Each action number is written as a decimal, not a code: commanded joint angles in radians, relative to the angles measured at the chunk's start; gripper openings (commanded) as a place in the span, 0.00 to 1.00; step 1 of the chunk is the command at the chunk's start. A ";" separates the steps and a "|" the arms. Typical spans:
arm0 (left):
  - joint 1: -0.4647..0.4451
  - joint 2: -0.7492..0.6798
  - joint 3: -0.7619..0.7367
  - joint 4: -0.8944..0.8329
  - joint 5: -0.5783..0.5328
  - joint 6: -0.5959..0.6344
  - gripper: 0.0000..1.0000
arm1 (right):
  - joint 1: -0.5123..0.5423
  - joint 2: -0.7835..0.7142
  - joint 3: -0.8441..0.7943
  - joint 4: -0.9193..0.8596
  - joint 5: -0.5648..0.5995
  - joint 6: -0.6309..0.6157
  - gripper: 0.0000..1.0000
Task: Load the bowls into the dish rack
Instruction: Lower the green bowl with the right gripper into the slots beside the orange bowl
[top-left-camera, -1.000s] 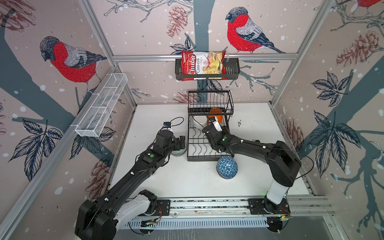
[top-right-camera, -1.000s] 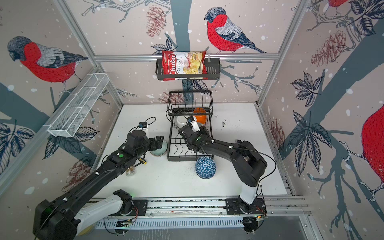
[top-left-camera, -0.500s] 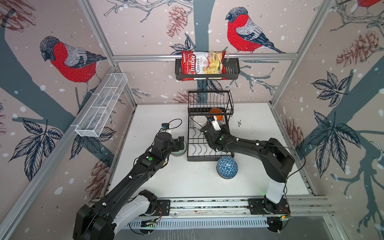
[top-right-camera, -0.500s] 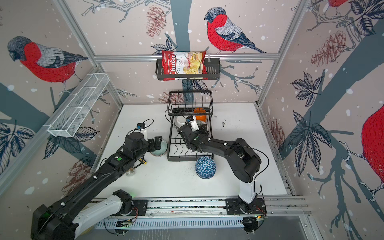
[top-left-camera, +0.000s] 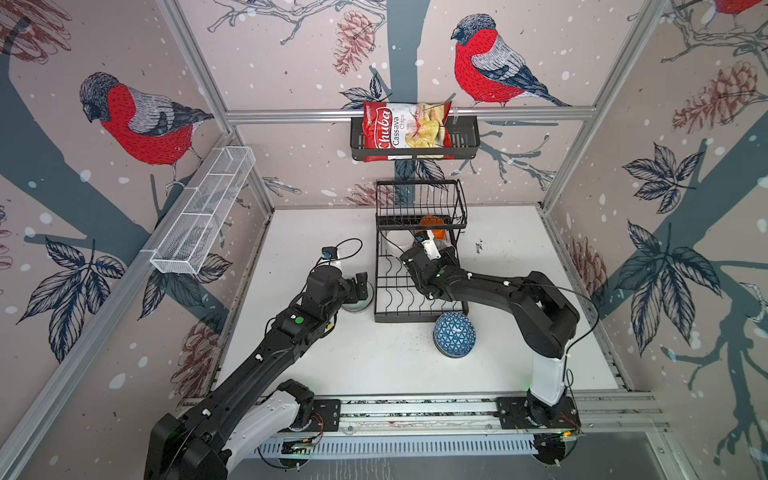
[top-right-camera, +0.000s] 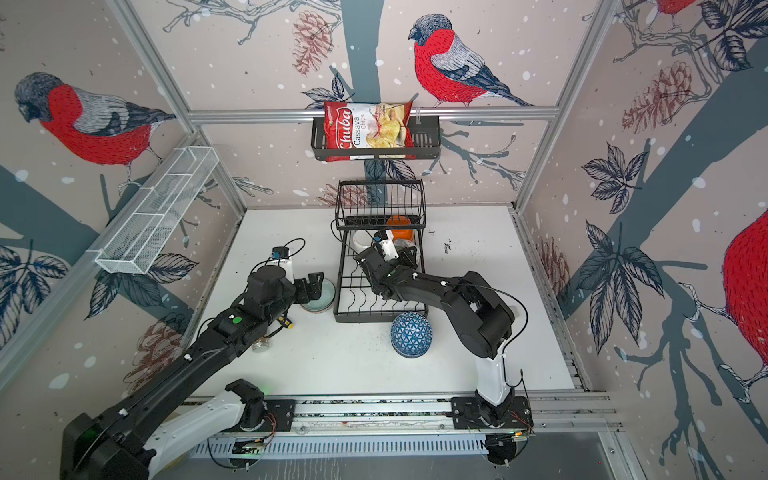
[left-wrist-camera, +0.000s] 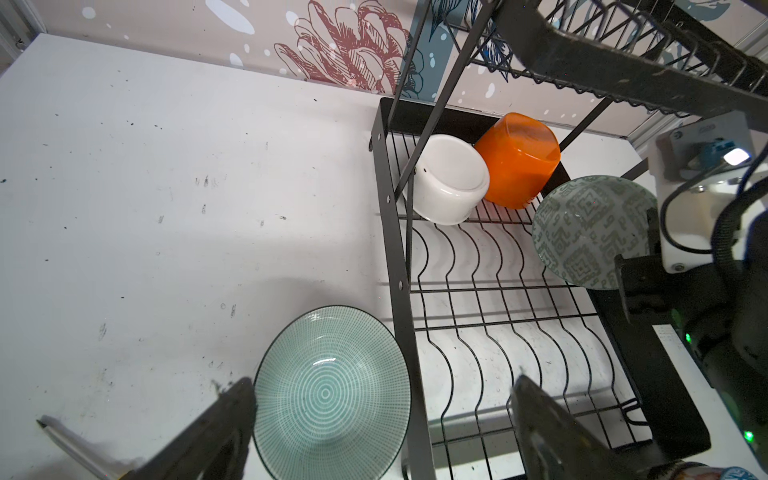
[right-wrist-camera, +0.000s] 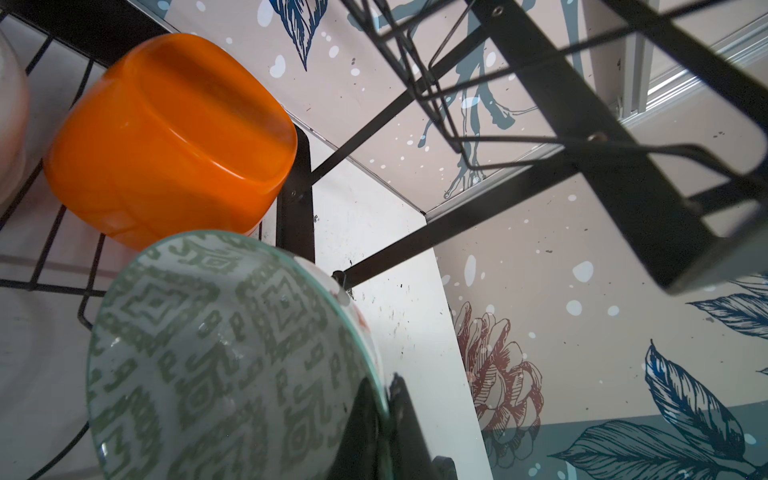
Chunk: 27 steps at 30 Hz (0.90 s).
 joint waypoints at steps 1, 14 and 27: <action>0.001 -0.006 -0.002 0.025 -0.016 0.010 0.95 | -0.003 0.016 0.018 0.042 0.055 0.000 0.00; 0.001 -0.024 -0.006 0.017 -0.030 0.017 0.95 | -0.012 0.083 0.039 0.071 0.079 -0.027 0.00; 0.001 -0.030 -0.009 0.013 -0.034 0.020 0.95 | -0.019 0.141 0.057 0.117 0.109 -0.076 0.00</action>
